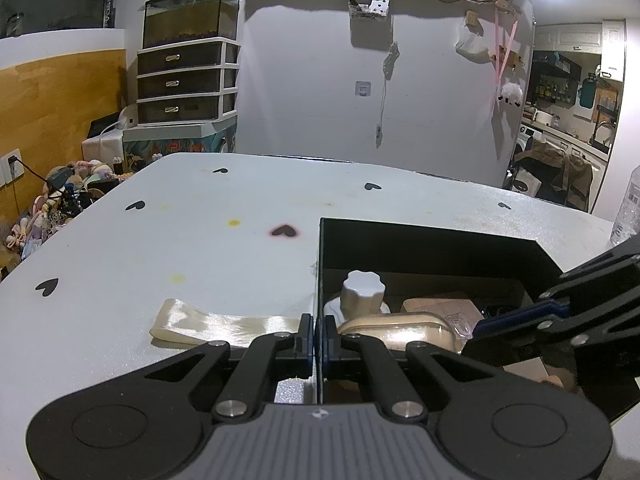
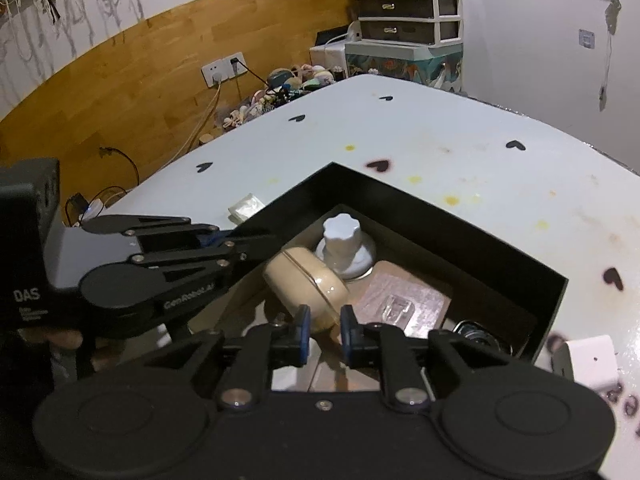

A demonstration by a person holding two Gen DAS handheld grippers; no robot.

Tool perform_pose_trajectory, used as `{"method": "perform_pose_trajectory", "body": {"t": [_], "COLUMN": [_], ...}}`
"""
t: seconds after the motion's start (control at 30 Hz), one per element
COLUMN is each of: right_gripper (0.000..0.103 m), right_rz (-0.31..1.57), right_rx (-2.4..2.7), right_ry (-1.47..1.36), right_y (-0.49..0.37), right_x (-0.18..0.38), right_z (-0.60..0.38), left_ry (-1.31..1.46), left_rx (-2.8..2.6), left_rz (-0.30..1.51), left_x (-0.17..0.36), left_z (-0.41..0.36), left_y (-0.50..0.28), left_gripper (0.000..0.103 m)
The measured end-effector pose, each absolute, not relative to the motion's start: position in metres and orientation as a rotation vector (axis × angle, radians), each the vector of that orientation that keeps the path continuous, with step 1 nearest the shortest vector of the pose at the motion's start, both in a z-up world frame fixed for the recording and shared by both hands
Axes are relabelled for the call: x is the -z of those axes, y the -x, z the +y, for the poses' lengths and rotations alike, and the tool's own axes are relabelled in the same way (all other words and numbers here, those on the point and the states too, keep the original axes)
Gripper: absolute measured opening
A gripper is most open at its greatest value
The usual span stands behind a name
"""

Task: Organize rigid objects
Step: 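Withdraw the right gripper from the box toward the white charger block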

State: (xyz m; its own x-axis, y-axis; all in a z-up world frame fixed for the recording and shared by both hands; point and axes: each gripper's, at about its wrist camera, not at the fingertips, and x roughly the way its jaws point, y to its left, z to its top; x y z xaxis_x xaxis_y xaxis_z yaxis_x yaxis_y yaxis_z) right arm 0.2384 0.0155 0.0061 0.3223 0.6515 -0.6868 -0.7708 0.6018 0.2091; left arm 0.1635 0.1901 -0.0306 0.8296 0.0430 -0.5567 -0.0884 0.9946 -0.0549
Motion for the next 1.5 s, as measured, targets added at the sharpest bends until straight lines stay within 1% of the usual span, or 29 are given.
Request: {"method": "perform_pose_trajectory", "body": {"t": [0.07,0.33,0.43,0.5,0.63,0.67,0.7,0.77,0.83,0.9,1.0,1.13,1.5], "right_gripper": [0.018,0.026,0.031,0.040,0.051,0.057,0.066,0.076,0.081,0.089,0.096,0.099,0.099], "right_rz": [0.802,0.756,0.736,0.723,0.702,0.695,0.690,0.681,0.670,0.658,0.647,0.628,0.572], "right_rx": [-0.936,-0.889,-0.871,-0.856,-0.820,-0.812,-0.800,-0.779,-0.756,-0.733,-0.709,-0.667,-0.496], "right_ry": [0.159,0.156,0.157,0.157,0.149,0.146,0.140,0.124,0.111,0.096,0.069,0.051,-0.013], "right_y": [-0.236,-0.227,-0.223,-0.219,-0.213,-0.212,-0.210,-0.208,-0.204,-0.201,-0.196,-0.190,-0.179], "right_x": [-0.011,-0.024,-0.028,-0.031,-0.037,-0.038,-0.039,-0.040,-0.040,-0.040,-0.039,-0.035,-0.013], "right_z": [0.013,0.002,-0.001,-0.005,-0.013,-0.015,-0.018,-0.024,-0.031,-0.037,-0.047,-0.060,-0.111], "left_ry": [0.080,0.085,0.084,0.084,0.085,0.085,0.084,0.084,0.083,0.082,0.079,0.078,0.066], "left_rx": [-0.069,-0.072,-0.072,-0.071,-0.071,-0.071,-0.071,-0.071,-0.073,-0.075,-0.079,-0.084,-0.102], "left_rz": [0.588,0.589,0.589,0.588,0.588,0.588,0.588,0.588,0.587,0.586,0.584,0.580,0.572], "left_x": [0.031,0.031,0.031,0.031,0.031,0.031,0.031,0.031,0.031,0.031,0.031,0.031,0.032], "left_z": [0.190,0.191,0.191,0.191,0.191,0.191,0.190,0.191,0.191,0.191,0.190,0.188,0.183], "left_y": [-0.163,-0.163,-0.163,-0.163,-0.163,-0.163,-0.163,-0.163,-0.163,-0.163,-0.163,-0.162,-0.160], "left_gripper": [0.003,0.003,0.003,0.003,0.003,0.003,0.003,0.003,0.003,0.003,0.003,0.003,0.003]}}
